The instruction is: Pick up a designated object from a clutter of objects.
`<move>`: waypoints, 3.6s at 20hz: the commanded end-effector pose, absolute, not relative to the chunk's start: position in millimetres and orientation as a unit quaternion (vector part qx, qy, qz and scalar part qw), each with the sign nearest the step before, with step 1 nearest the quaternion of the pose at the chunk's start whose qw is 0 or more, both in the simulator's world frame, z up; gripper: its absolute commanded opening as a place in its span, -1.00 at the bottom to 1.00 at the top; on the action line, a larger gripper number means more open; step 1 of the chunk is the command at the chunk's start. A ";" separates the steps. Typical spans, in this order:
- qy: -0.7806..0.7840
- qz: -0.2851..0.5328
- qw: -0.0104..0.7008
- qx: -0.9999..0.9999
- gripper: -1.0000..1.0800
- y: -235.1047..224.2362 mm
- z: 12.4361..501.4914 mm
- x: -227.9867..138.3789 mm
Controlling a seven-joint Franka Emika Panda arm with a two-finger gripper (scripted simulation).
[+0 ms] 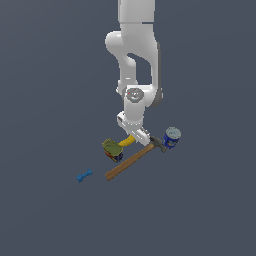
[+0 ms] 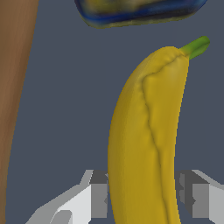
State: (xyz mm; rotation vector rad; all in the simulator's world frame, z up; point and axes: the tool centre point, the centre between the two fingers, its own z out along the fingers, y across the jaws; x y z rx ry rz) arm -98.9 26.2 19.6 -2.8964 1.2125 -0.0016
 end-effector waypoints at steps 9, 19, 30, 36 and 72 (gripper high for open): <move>0.386 -0.001 0.001 -0.922 -1.00 26.7 20.5 -98.9; 0.387 0.000 0.001 -0.922 -1.00 42.8 49.4 -100.0; 0.387 -0.001 0.000 -0.922 -1.00 81.0 121.5 -101.9; 0.388 -0.002 -0.002 -0.922 -1.00 106.5 170.8 -102.7; 0.387 0.000 0.000 -0.922 -1.00 220.4 374.7 -99.2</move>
